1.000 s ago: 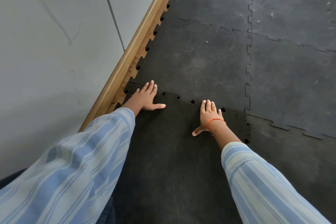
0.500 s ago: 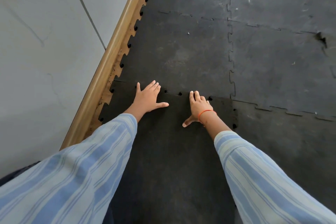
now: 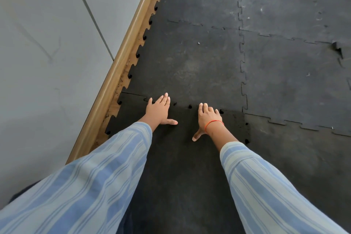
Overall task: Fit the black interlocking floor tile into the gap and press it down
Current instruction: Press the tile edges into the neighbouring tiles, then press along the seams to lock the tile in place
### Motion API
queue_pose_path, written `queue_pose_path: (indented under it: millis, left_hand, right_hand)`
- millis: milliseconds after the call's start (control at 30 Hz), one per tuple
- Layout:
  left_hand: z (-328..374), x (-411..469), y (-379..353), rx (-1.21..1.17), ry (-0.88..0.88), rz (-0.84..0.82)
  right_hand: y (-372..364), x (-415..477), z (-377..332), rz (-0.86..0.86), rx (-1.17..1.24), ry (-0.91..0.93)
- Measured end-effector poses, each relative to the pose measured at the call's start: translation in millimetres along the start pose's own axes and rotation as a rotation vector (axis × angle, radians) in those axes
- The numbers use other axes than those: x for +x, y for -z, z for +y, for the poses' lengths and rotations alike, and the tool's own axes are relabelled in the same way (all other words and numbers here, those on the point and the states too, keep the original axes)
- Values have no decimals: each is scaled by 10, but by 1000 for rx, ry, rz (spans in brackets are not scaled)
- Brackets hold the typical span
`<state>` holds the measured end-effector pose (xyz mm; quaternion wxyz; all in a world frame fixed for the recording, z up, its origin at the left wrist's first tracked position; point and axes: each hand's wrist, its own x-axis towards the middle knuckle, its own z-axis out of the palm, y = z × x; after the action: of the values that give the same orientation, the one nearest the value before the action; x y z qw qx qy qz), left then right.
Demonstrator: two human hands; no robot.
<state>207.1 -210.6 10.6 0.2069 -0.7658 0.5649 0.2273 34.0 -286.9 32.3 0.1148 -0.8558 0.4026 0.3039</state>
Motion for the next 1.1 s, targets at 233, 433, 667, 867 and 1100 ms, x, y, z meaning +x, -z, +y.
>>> queue_pose_path:
  millis: [233, 433, 667, 867, 1100]
  left_hand:
    - [53, -86, -111, -23, -48, 15]
    - [290, -142, -209, -117, -143, -1]
    - [330, -105, -126, -133, -112, -80]
    - [462, -118, -18, -124, -195, 33]
    - [688, -21, 67, -48, -182, -3]
  right_hand:
    - [-97, -84, -9, 44, 22, -6]
    - [-236, -86, 11, 24, 54, -11]
    - [-156, -2, -37, -48, 27, -30]
    - [-126, -43, -36, -29, 82, -1]
    - [-303, -176, 344, 79, 188, -53]
